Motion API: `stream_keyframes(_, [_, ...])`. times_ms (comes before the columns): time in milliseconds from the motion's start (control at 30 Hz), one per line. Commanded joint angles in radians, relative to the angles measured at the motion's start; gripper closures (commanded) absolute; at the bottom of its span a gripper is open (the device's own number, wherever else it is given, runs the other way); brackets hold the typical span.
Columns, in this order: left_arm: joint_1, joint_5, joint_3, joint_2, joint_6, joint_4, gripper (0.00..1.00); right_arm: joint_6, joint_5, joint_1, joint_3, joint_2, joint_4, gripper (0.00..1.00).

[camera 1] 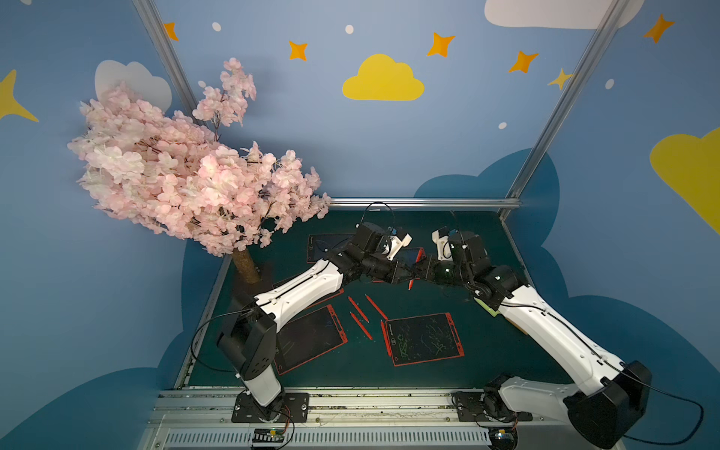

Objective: Place the stylus back onto the writing tablet
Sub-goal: Place the stylus on the writing tablet.

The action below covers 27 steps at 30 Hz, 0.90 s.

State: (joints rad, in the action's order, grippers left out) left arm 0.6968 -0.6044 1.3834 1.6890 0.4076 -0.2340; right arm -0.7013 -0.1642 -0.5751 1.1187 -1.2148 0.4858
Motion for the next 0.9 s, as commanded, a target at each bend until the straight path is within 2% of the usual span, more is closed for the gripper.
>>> stream_keyframes(0, [0.003, -0.023, -0.006, -0.009, -0.012, 0.014, 0.82, 0.007, 0.024, 0.015, -0.042, 0.037, -0.021, 0.93])
stream_keyframes(167, [0.006, -0.008, -0.005, -0.018, -0.08, -0.005, 0.74, 0.058, -0.055, 0.091, -0.074, 0.072, -0.005, 0.92])
stream_keyframes(300, [0.027, 0.044, 0.001, -0.036, -0.201, -0.063, 0.7, 0.143, -0.135, 0.166, -0.091, 0.107, 0.07, 0.91])
stream_keyframes(400, [0.054, 0.088, 0.003, -0.061, -0.291, -0.095, 0.61, 0.217, -0.203, 0.228, -0.101, 0.118, 0.164, 0.91])
stream_keyframes(500, [0.082, 0.111, 0.023, -0.08, -0.373, -0.166, 0.42, 0.284, -0.228, 0.269, -0.119, 0.127, 0.242, 0.9])
stream_keyframes(567, [0.098, 0.134, 0.007, -0.111, -0.413, -0.176, 0.16, 0.336, -0.216, 0.28, -0.139, 0.136, 0.272, 0.9])
stream_keyframes(600, [0.107, 0.147, -0.007, -0.127, -0.433, -0.172, 0.06, 0.353, -0.208, 0.282, -0.144, 0.137, 0.286, 0.9])
stream_keyframes(633, [0.121, 0.168, -0.027, -0.148, -0.46, -0.165, 0.01, 0.366, -0.198, 0.283, -0.146, 0.134, 0.303, 0.9])
stream_keyframes(767, [0.172, 0.241, -0.076, -0.198, -0.537, -0.153, 0.01, 0.392, -0.173, 0.284, -0.157, 0.117, 0.341, 0.9])
stream_keyframes(867, [0.2, 0.299, -0.113, -0.213, -0.526, -0.122, 0.01, 0.431, -0.166, 0.284, -0.163, 0.094, 0.351, 0.89])
